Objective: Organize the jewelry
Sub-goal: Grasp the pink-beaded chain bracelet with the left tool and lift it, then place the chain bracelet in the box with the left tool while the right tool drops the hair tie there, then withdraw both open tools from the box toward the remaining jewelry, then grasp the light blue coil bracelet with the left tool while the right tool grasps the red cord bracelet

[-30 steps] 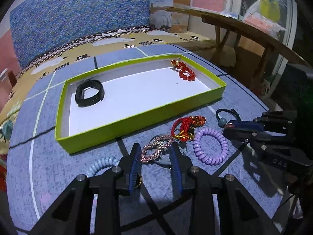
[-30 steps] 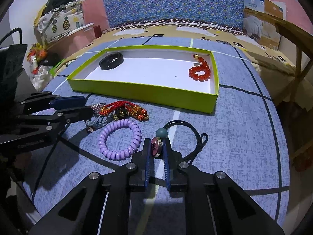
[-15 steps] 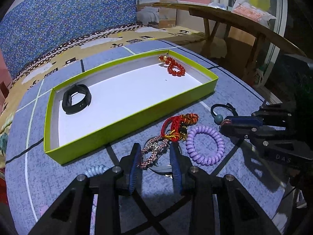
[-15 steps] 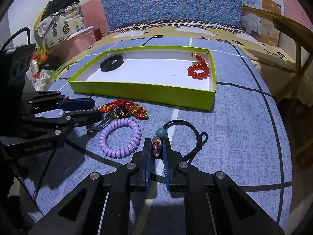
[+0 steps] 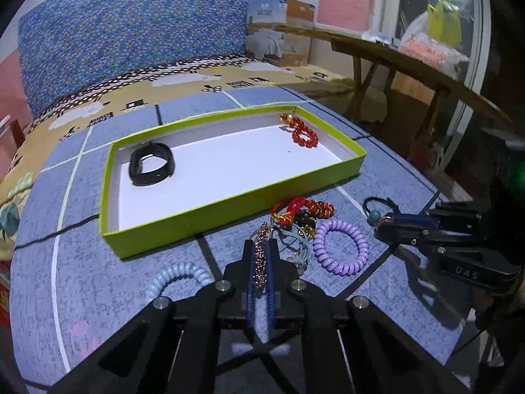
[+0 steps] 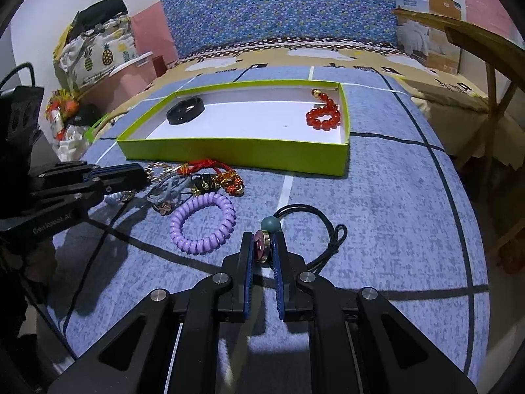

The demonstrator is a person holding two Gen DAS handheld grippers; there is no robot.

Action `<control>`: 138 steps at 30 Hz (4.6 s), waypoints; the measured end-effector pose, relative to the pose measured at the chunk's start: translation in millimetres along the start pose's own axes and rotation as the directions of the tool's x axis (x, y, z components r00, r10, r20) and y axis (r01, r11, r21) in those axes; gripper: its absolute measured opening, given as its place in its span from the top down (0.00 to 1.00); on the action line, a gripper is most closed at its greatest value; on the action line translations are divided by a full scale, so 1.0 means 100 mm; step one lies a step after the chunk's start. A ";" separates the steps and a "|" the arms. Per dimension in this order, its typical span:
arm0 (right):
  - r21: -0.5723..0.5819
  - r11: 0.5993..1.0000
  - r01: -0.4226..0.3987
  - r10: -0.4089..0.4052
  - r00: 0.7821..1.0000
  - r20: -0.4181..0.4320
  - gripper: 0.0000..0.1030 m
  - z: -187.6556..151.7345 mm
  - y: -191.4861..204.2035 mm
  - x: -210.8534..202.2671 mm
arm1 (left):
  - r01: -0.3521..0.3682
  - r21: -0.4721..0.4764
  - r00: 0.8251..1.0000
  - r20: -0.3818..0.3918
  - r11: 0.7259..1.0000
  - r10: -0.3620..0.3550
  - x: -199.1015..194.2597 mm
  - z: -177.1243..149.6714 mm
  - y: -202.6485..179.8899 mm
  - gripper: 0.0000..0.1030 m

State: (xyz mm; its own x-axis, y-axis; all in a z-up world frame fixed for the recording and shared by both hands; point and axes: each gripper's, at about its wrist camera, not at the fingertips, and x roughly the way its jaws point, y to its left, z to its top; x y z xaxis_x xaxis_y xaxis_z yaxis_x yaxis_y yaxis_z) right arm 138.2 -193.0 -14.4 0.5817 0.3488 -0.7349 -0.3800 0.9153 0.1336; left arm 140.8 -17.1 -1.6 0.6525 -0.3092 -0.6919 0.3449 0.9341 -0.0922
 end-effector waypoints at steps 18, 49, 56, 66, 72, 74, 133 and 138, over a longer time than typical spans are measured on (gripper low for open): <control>-0.004 1.000 0.017 -0.017 0.992 0.122 0.89 0.16 0.10 -0.44 | -0.015 -0.087 0.994 0.110 0.996 0.024 -0.47 0.04 0.08 0.94; -0.026 0.999 0.037 -0.036 0.999 0.024 0.89 0.95 -0.23 0.48 | -0.180 -0.113 0.981 0.049 0.977 0.187 0.23 0.51 0.71 0.94; 0.013 0.999 0.039 -0.038 0.998 -0.048 0.89 0.93 -0.36 0.67 | -0.194 -0.114 0.981 -0.009 0.974 0.194 0.41 0.45 0.75 0.94; 0.005 0.999 0.034 -0.034 0.997 -0.068 0.89 0.95 -0.36 0.70 | -0.179 -0.105 0.984 -0.029 0.978 0.177 0.47 0.44 0.74 0.93; 0.002 0.999 0.033 -0.033 0.998 -0.050 0.74 0.93 -0.32 0.65 | -0.171 -0.114 0.985 -0.026 0.979 0.169 0.45 0.43 0.75 0.92; 0.008 0.999 0.037 -0.037 0.998 -0.044 0.74 0.91 -0.32 0.63 | -0.169 -0.118 0.986 -0.020 0.978 0.168 0.43 0.42 0.75 0.91; 0.060 0.998 -0.007 -0.001 0.990 0.138 0.74 -0.24 0.34 -0.64 | -0.156 -0.170 0.981 0.090 0.973 0.173 -0.76 -0.60 0.08 0.75; 0.056 0.998 -0.011 0.004 0.992 0.126 0.74 -0.22 0.34 -0.57 | -0.138 -0.174 0.985 0.076 0.975 0.153 -0.69 -0.57 0.11 0.75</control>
State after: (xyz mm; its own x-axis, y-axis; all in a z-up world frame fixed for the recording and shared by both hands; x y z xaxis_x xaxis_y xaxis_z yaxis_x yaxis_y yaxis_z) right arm 76.0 -186.5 17.5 0.6664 0.3751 -0.6444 -0.3454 0.9212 0.1791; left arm 61.0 24.5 4.2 0.7471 -0.1755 -0.6411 0.1291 0.9845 -0.1191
